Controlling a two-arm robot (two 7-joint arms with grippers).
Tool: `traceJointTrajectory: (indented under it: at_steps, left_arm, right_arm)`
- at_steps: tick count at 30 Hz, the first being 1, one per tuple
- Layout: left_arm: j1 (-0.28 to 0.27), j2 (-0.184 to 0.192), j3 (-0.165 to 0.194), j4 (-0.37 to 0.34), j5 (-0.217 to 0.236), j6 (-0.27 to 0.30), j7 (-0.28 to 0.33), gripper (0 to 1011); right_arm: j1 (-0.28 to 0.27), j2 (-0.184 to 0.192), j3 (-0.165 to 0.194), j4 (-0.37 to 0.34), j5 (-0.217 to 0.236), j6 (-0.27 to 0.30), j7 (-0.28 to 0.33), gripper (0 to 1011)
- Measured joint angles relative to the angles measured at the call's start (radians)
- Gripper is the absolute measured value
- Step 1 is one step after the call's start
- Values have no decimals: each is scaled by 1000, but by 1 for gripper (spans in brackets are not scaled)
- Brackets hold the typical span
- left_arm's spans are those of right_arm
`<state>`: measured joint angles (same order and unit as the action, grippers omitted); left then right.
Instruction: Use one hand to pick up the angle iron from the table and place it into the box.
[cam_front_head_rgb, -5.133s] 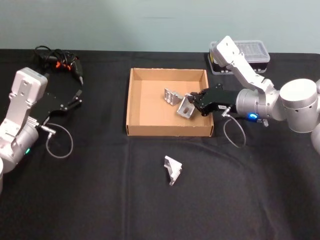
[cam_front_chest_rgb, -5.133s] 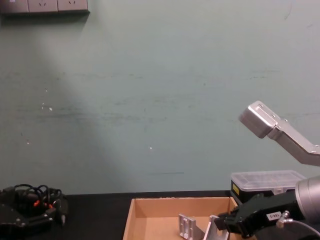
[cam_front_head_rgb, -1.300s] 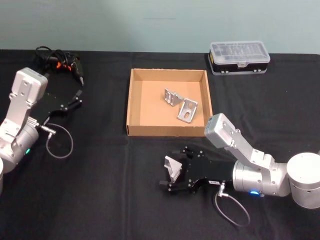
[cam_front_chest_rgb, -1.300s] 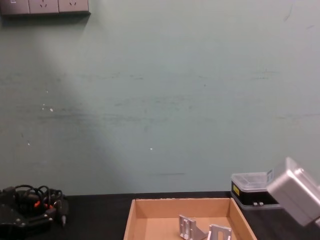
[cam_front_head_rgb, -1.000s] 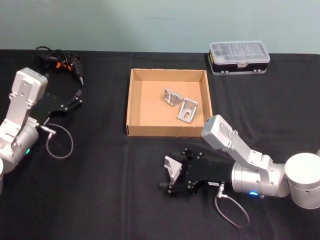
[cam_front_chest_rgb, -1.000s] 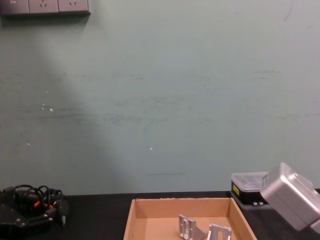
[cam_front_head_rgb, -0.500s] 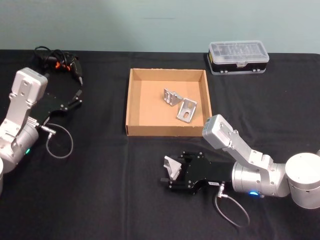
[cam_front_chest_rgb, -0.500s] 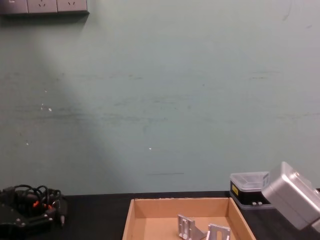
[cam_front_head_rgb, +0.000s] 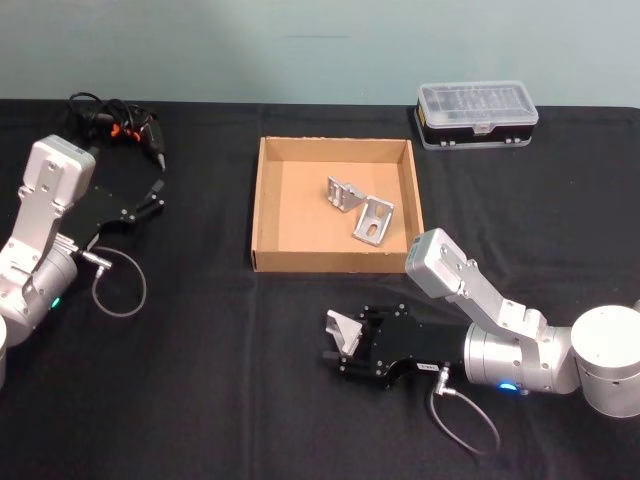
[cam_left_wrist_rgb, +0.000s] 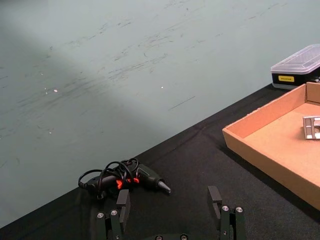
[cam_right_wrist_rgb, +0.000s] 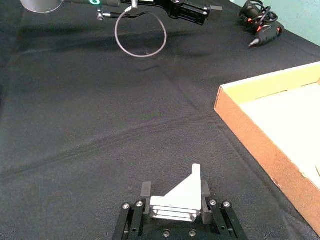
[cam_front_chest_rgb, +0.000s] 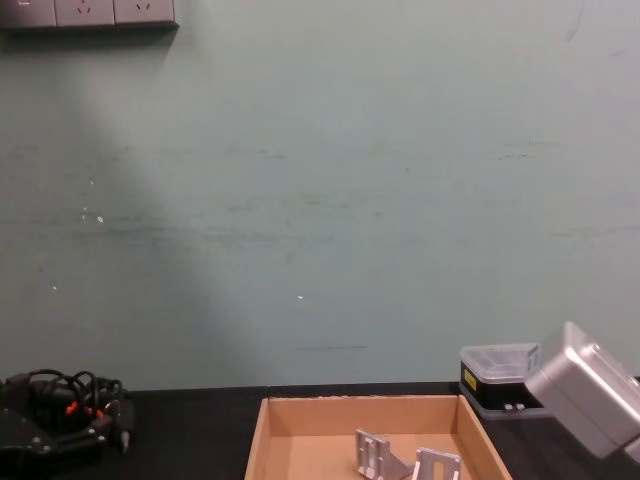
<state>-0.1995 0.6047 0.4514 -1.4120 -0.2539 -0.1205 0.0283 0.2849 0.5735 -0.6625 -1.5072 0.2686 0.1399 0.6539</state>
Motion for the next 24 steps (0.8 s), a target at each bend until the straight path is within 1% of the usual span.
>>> traceJointTrajectory:
  at_steps: [7, 12, 13, 16, 19, 20, 21, 22, 24]
  left_arm:
    - [0, 0, 0, 0, 0, 0, 0, 1011]
    - [0, 0, 0, 0, 0, 0, 0, 1011]
    - [0, 0, 0, 0, 0, 0, 0, 1011]
    - [0, 0, 0, 0, 0, 0, 0, 1011]
    - [0, 0, 0, 0, 0, 0, 0, 1011]
    - [0, 0, 0, 0, 0, 0, 0, 1011]
    - [0, 0, 0, 0, 0, 0, 0, 1011]
    - [0, 0, 0, 0, 0, 0, 0, 1011]
    - [0, 0, 0, 0, 0, 0, 0, 1011]
  right_arm:
    - [0, 1, 4, -1, 4, -6, 1, 556]
    - [3, 7, 34, -15, 33, -19, 11, 556]
    - [6, 9, 44, -23, 45, -19, 14, 556]
    - [14, 11, 59, -39, 66, -12, 17, 556]
    - [31, 11, 72, -55, 91, 11, 18, 557]
    - [46, 8, 76, -60, 100, 27, 18, 556]
    - [64, 2, 76, -61, 104, 39, 17, 556]
    - [64, 2, 76, -61, 104, 39, 17, 556]
    - [97, -11, 75, -53, 105, 53, 13, 557]
